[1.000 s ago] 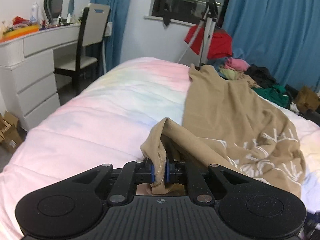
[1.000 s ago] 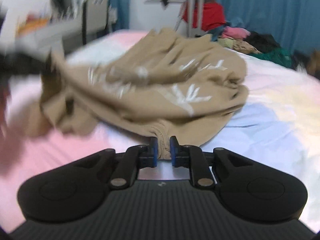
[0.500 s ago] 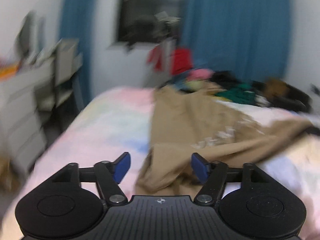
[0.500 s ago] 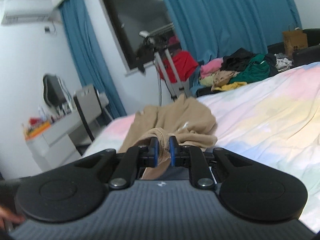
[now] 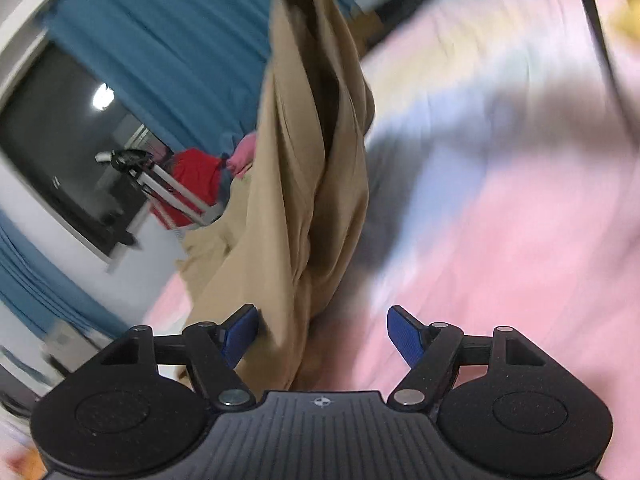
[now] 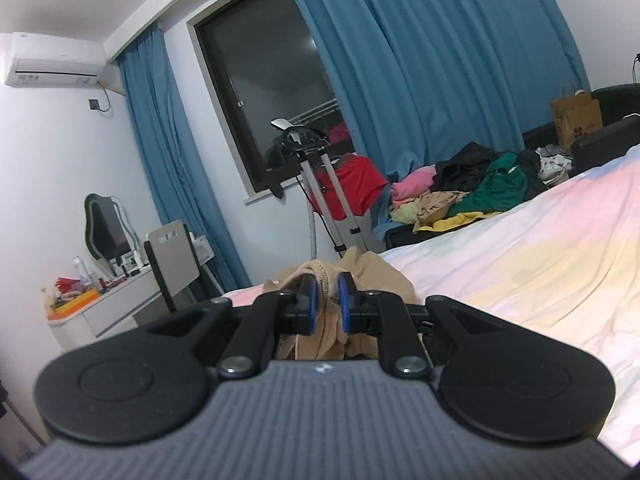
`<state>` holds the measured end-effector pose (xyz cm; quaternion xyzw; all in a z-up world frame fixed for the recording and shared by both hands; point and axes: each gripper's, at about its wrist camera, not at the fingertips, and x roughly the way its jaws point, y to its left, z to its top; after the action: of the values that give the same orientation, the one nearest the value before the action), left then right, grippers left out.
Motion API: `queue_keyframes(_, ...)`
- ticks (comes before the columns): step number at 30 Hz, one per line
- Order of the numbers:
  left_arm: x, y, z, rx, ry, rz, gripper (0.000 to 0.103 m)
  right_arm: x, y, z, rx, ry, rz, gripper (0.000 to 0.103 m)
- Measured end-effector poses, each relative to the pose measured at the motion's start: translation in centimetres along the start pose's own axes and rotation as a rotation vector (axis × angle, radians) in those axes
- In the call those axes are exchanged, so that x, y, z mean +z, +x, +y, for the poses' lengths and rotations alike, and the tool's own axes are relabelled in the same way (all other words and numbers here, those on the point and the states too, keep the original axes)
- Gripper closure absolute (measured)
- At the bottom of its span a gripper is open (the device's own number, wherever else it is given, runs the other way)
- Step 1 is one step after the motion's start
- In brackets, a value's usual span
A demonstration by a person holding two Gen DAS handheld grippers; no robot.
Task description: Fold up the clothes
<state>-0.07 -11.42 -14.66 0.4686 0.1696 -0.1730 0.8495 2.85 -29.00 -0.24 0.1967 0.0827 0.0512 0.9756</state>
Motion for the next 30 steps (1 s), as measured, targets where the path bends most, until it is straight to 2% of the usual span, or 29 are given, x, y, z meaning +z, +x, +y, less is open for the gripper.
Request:
queue_keyframes(4, -0.6, 1.5, 0.4, 0.128, 0.010, 0.069, 0.029, -0.8, 1.1, -0.2, -0.057, -0.033, 0.051, 0.088)
queue_keyframes(7, -1.0, 1.9, 2.1, 0.146, -0.081, 0.090, 0.035, -1.6, 2.0, -0.3, -0.083, -0.049, 0.093, 0.088)
queue_keyframes(8, -1.2, 2.0, 2.8, 0.135, -0.119, 0.095, 0.045, -1.9, 2.2, -0.3, -0.085, -0.050, 0.105, 0.088)
queue_keyframes(9, -1.4, 2.0, 3.4, 0.122, -0.154, 0.101, 0.060, -2.0, 2.3, -0.2, -0.086, -0.052, 0.115, 0.088)
queue_keyframes(10, -1.8, 2.0, 4.2, 0.097, -0.195, 0.105, 0.068, -2.2, 2.5, -0.1, -0.087, -0.055, 0.123, 0.088)
queue_keyframes(11, -2.3, 1.8, 5.3, 0.061, -0.253, 0.107, 0.083, -2.3, 2.5, 0.0, -0.089, -0.061, 0.127, 0.088)
queue_keyframes(12, -2.5, 1.6, 6.5, 0.023, -0.321, 0.106, 0.094, -2.5, 2.5, 0.2, -0.090, -0.067, 0.130, 0.088)
queue_keyframes(14, -3.4, 0.7, 9.6, -0.081, -0.513, 0.074, 0.095, -2.7, 2.3, 0.4, -0.091, -0.077, 0.134, 0.088)
queue_keyframes(15, -4.4, 0.4, 11.6, -0.171, -0.659, 0.050, 0.095, -2.8, 2.2, 0.5, -0.091, -0.081, 0.136, 0.088)
queue_keyframes(17, -7.6, 0.7, 16.5, -0.449, -1.054, 0.003, 0.095, -3.0, 2.2, 0.6, -0.088, -0.085, 0.146, 0.088)
queue_keyframes(18, -9.5, 1.2, 18.2, -0.574, -1.214, -0.018, 0.095, -3.2, 2.3, 0.7, -0.083, -0.087, 0.156, 0.088)
queue_keyframes(20, -12.5, 2.2, 19.8, -0.725, -1.400, -0.054, 0.095, -3.8, 3.0, 0.9, -0.073, -0.091, 0.189, 0.088)
queue_keyframes(21, -13.7, 3.1, 20.4, -0.757, -1.466, -0.032, 0.095, -4.1, 3.5, 1.0, -0.068, -0.088, 0.215, 0.088)
queue_keyframes(22, -14.8, 4.0, 20.8, -0.766, -1.517, 0.004, 0.095, -4.6, 4.2, 0.9, -0.063, -0.077, 0.247, 0.088)
queue_keyframes(25, -16.8, 6.9, 21.1, -0.708, -1.596, 0.165, 0.094, -6.4, 6.6, 0.6, -0.061, -0.040, 0.349, 0.088)
queue_keyframes(28, -17.1, 8.1, 20.4, -0.623, -1.577, 0.235, 0.093, -7.8, 8.5, 0.6, -0.078, -0.023, 0.407, 0.088)
queue_keyframes(29, -17.0, 8.1, 20.4, -0.586, -1.565, 0.244, 0.086, -7.9, 8.7, 0.5, -0.081, -0.016, 0.408, 0.088)
queue_keyframes(30, -16.6, 8.0, 20.5, -0.542, -1.550, 0.243, 0.074, -7.9, 8.7, 0.5, -0.082, -0.005, 0.398, 0.088)
